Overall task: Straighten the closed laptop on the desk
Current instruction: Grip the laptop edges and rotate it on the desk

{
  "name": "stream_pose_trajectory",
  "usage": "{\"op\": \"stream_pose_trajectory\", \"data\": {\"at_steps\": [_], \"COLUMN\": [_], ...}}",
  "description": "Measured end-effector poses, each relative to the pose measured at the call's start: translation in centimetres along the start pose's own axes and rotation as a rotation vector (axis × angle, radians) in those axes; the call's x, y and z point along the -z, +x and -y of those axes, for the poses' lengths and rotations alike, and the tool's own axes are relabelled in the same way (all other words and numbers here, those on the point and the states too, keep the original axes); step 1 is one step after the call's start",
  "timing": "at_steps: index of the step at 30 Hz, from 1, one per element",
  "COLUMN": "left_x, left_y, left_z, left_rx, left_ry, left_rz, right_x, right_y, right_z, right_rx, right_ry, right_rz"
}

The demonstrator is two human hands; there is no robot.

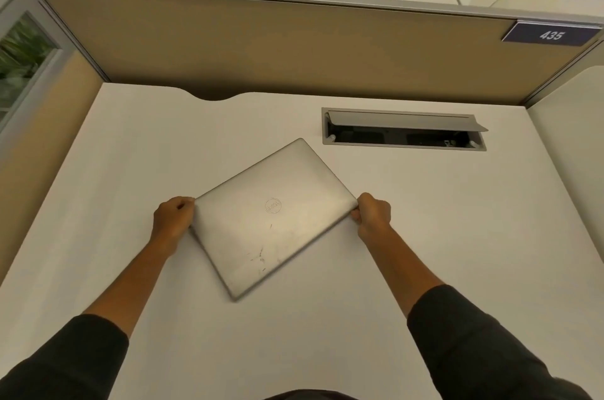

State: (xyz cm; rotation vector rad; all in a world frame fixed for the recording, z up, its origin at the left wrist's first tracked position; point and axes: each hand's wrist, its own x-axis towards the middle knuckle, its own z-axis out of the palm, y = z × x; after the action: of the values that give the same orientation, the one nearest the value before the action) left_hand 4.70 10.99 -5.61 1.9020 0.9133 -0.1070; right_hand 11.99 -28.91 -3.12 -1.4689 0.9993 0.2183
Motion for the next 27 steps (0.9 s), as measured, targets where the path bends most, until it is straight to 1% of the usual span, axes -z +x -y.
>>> {"op": "stream_pose_trajectory", "data": {"at_steps": [10, 14, 20, 24, 27], "left_x": [-3.0, -4.2, -5.3, -5.5, -5.8], "left_y": [-8.4, -11.6, -14.6, -14.4, -13.7], "left_z": [2.0, 2.9, 4.1, 3.5, 3.0], "left_rx": [0.081, 0.104, 0.096, 0.038, 0.031], "left_ry": [-0.178, -0.233, -0.157, -0.063, -0.011], "left_rz": [0.032, 0.045, 0.036, 0.000, 0.017], "right_x": [0.0, -0.1, 0.2, 0.6, 1.1], "right_y": [2.4, 3.2, 4.2, 3.5, 2.6], "right_z": [3.9, 5.3, 5.6, 5.0, 3.7], "right_rx": [0.061, 0.054, 0.045, 0.050, 0.091], "right_ry": [-0.069, -0.063, -0.050, -0.017, -0.038], "right_rz": [0.005, 0.054, 0.137, 0.159, 0.169]}}
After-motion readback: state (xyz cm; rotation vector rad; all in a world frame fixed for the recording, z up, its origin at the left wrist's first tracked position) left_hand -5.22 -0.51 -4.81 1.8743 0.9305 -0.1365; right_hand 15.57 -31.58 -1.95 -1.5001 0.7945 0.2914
